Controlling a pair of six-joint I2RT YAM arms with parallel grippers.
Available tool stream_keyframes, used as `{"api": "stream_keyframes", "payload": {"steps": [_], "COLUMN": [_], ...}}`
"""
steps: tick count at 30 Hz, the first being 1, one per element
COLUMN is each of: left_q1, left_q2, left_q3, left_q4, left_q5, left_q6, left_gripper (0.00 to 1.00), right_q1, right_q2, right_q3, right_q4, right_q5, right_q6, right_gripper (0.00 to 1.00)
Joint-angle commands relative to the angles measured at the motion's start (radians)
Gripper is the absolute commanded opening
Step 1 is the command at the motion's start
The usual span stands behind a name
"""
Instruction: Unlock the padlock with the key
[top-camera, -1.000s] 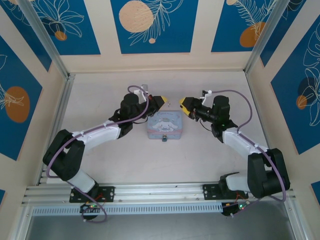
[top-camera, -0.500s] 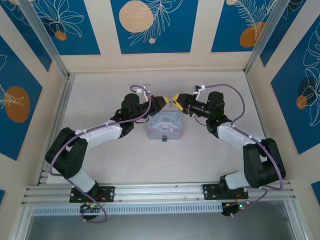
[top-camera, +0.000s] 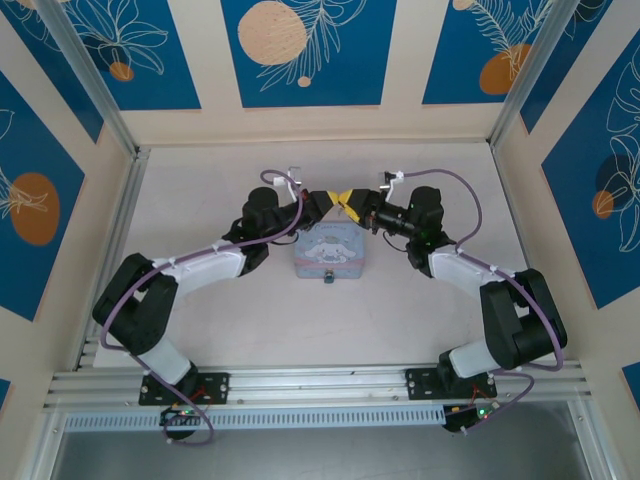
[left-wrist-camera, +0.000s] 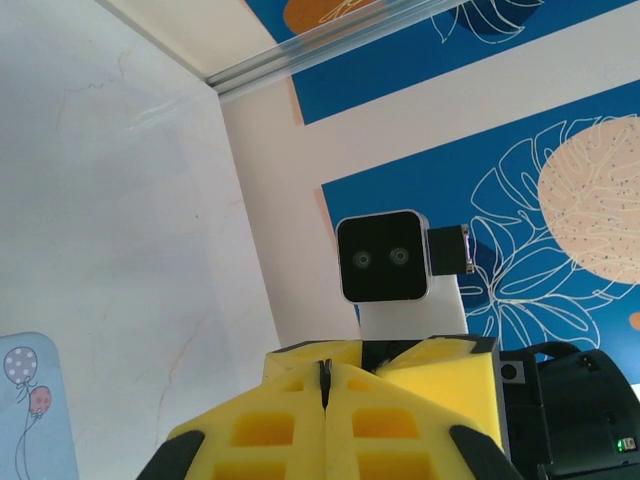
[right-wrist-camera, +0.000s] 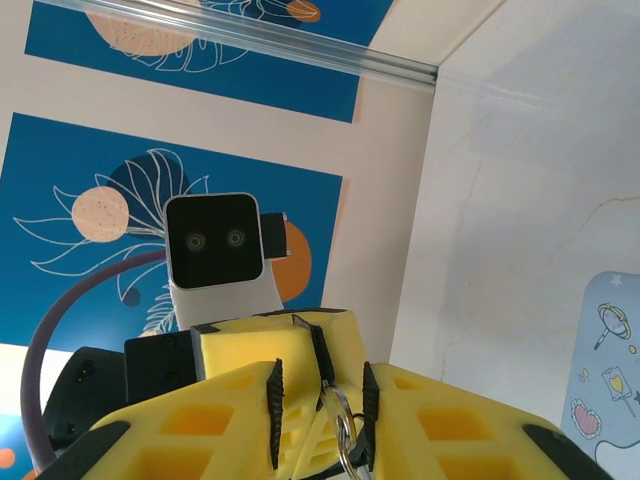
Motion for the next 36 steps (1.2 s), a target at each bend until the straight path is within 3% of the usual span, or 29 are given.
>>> {"api": "stream_keyframes", "payload": {"steps": [1, 26, 36], "left_q1": [-0.01, -0.02, -0.024], "left_q2": [0.012, 0.025, 0.021], "left_q3": [0.017, -0.001, -0.023], "left_q4": [0.063, 0.094, 0.101], "left_q5": [-0.021, -0.039, -0.041], "left_q6": [-0.018, -0.047, -0.048], "left_gripper": [0.0, 0.0, 0.0], "right_q1": [0.006, 0.01, 0.009], "right_q2": [0.006, 0.028, 0.033], "right_q3": [-0.024, -0.032, -0.031], "right_q4": [0.048, 0.093, 0.087], "right_q5": [0.008, 0.013, 0.02], "right_q6": [0.013, 0.039, 0.039], "right_gripper": [0.28, 0.15, 0.18]}}
